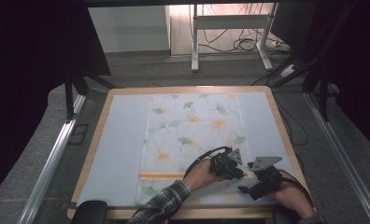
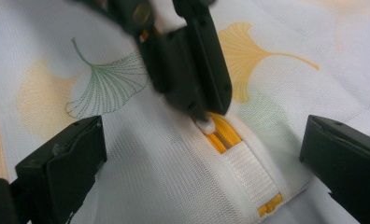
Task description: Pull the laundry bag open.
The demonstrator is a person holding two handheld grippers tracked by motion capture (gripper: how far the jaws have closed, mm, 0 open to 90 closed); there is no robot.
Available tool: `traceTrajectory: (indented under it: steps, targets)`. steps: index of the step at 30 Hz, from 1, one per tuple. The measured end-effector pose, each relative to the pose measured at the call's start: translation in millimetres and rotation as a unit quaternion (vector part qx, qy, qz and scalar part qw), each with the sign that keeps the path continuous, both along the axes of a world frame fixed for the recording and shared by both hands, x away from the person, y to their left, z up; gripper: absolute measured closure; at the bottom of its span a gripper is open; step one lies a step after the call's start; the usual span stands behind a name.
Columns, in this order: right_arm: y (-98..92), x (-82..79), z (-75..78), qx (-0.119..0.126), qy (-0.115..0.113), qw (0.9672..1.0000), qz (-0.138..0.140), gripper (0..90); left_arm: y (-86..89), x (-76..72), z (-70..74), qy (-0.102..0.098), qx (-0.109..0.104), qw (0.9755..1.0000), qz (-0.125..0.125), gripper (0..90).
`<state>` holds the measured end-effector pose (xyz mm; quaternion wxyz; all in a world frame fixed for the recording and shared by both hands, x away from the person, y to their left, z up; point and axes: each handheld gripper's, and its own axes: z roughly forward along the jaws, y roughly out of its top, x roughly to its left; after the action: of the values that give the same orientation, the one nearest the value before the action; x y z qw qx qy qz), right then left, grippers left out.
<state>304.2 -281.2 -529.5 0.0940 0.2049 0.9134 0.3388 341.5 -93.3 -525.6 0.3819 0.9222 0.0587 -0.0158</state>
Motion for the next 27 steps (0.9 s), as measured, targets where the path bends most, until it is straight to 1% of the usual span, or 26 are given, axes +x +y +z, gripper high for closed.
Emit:
traceTrajectory:
  steps: [2,3,6,7,10,11,12,15,20,27]
  targets:
    - [0.0,0.0,0.0,0.000,0.000,1.0000,0.000,0.3,0.7,0.5,-0.6,-0.002,-0.003,1.0000,0.004,84.9]
    - [0.1,0.0,0.0,0.000,0.000,1.0000,0.000,0.3,1.7,0.8,-0.9,-0.001,-0.006,1.0000,0.004,84.9]
    - [0.1,-0.2,-0.1,0.000,-0.001,1.0000,-0.002,0.3,2.9,1.3,-1.5,0.006,-0.012,0.9999,0.007,90.0]
    - [0.1,-0.2,-0.1,0.001,0.000,1.0000,-0.002,0.3,3.6,1.5,-1.2,0.007,-0.013,0.9999,0.008,90.0]
    - [1.0,-0.6,0.3,-0.003,0.001,1.0000,-0.005,0.7,4.9,1.8,0.2,0.006,-0.006,0.9998,0.015,90.0]
    - [1.0,-0.6,0.3,-0.003,0.001,1.0000,-0.005,0.7,4.9,1.8,0.2,0.006,-0.006,0.9998,0.015,90.0]
    - [1.2,-0.5,0.5,-0.004,0.001,1.0000,-0.005,0.9,5.5,2.4,0.1,0.011,-0.005,0.9998,0.016,90.0]
    - [1.4,-0.6,0.9,-0.006,0.002,1.0000,-0.008,1.8,8.7,3.3,1.4,0.011,0.001,0.9998,0.018,90.0]
    - [0.9,-0.8,1.3,-0.005,0.002,0.9999,-0.011,3.4,13.0,2.9,1.8,0.012,0.002,0.9998,0.019,90.0]
    - [0.8,-1.3,1.4,-0.003,0.002,0.9999,-0.011,5.0,18.6,0.9,3.4,0.006,0.007,0.9998,0.017,90.0]
